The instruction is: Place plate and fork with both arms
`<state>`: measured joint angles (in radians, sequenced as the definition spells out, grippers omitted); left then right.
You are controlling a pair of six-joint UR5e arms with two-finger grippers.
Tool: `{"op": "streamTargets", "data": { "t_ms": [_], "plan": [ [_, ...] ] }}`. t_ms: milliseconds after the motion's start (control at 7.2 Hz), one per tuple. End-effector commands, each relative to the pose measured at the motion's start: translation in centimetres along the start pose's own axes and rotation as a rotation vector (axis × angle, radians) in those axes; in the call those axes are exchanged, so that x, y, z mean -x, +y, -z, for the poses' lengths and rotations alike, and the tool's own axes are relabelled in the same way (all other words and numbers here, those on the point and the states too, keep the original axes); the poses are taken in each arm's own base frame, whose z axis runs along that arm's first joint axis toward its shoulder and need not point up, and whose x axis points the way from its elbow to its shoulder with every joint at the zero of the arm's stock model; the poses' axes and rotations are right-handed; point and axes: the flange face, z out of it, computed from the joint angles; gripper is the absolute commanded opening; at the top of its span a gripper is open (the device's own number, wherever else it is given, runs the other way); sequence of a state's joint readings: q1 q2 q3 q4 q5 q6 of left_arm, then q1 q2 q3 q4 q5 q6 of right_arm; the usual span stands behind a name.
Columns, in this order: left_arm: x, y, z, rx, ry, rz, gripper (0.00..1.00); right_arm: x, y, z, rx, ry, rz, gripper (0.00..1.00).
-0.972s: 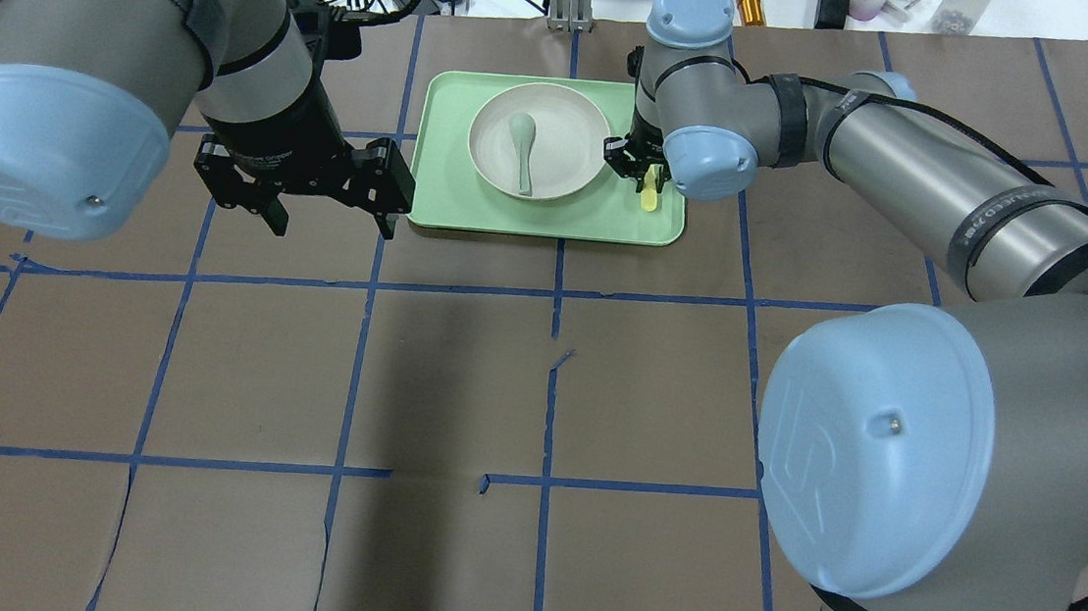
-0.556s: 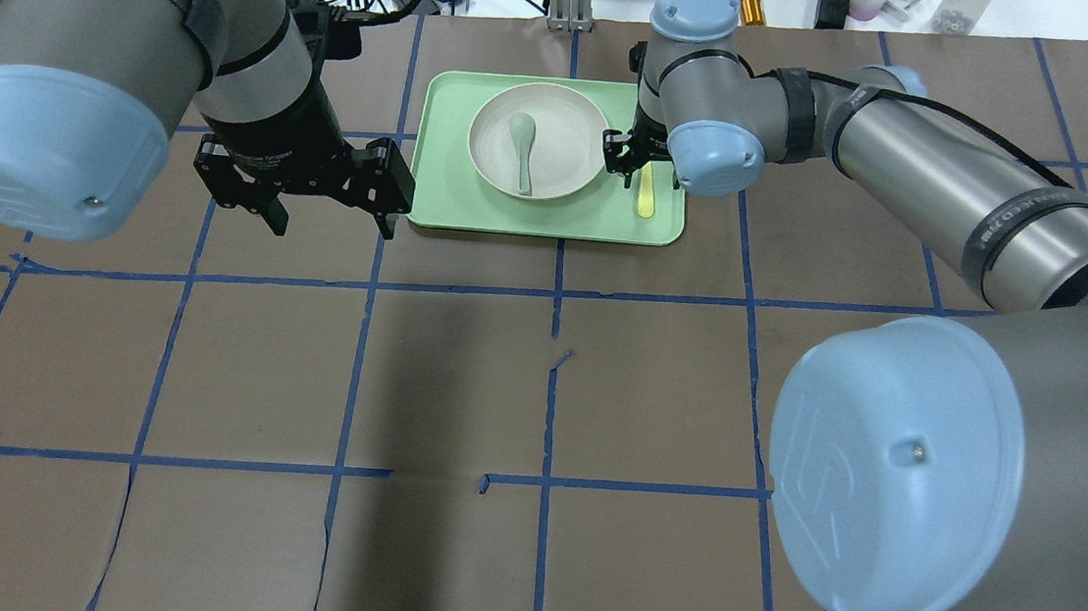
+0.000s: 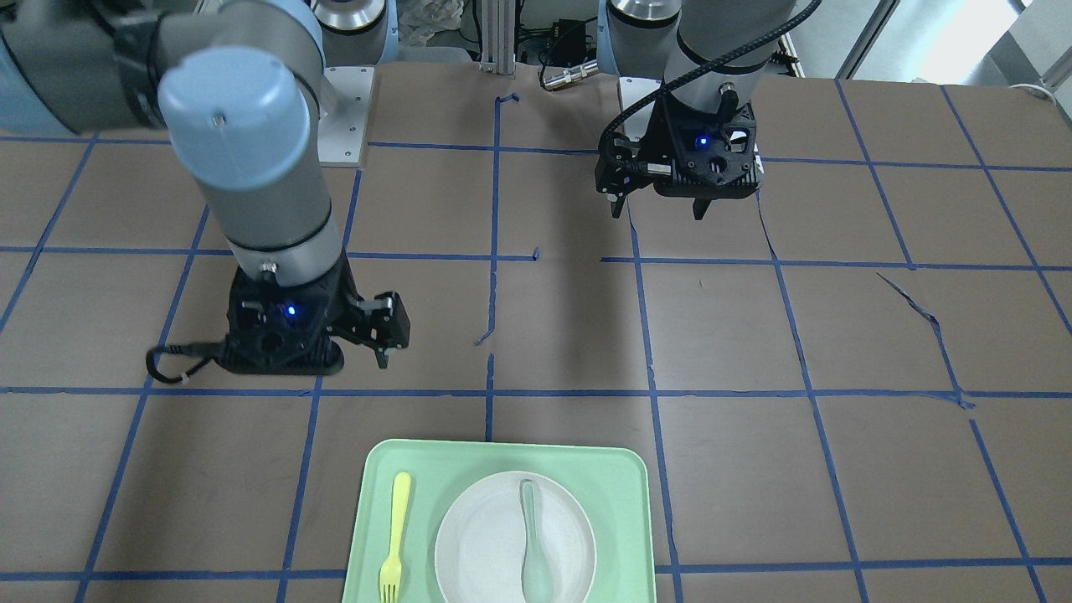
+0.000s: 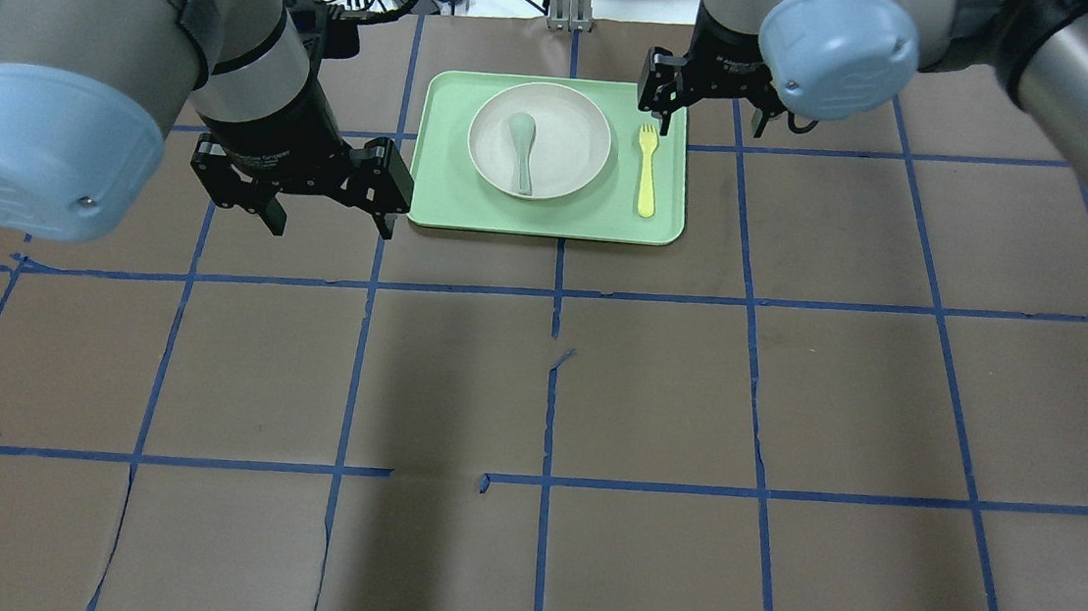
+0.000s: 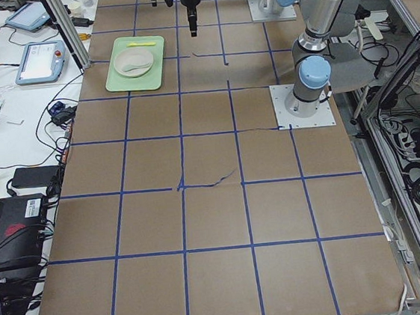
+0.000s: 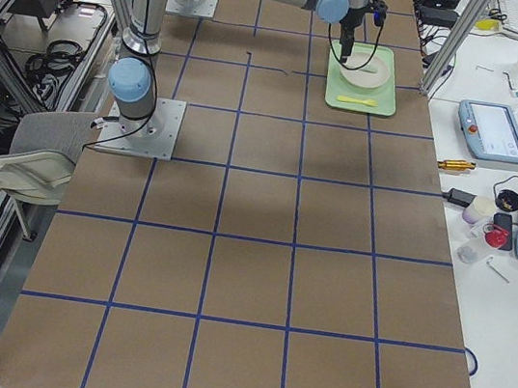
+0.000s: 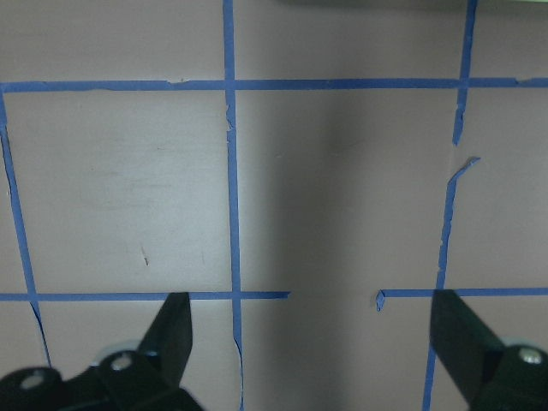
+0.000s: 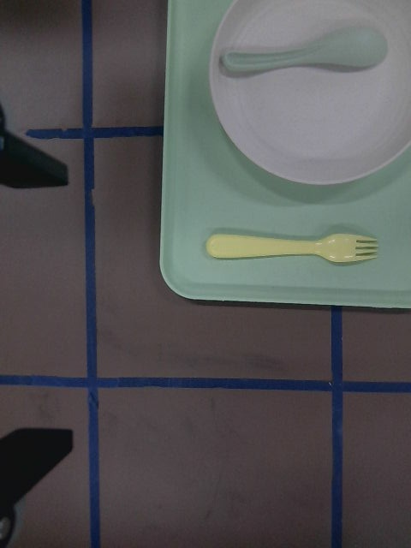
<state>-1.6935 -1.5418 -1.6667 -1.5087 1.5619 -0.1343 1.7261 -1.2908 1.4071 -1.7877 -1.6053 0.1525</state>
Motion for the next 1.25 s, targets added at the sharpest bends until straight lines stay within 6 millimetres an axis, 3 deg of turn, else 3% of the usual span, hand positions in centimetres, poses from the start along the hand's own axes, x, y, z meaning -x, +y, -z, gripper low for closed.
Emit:
{"op": "streamTargets", "data": {
  "t_ms": [0, 417, 1111],
  "plan": [
    [0.1, 0.3, 0.4, -0.007, -0.002, 0.002, 1.00, -1.0, 4.0, 5.4, 0.018, -0.001, -0.002, 1.00],
    [0.2, 1.0, 1.5, -0.027, -0.001, 0.002, 1.00, -1.8, 8.9, 5.2, 0.048, 0.008, 0.004, 1.00],
    [0.2, 1.1, 1.5, -0.028, 0.001, 0.001, 1.00, -1.3, 9.1, 5.5, 0.052, 0.011, 0.010, 1.00]
  ]
}}
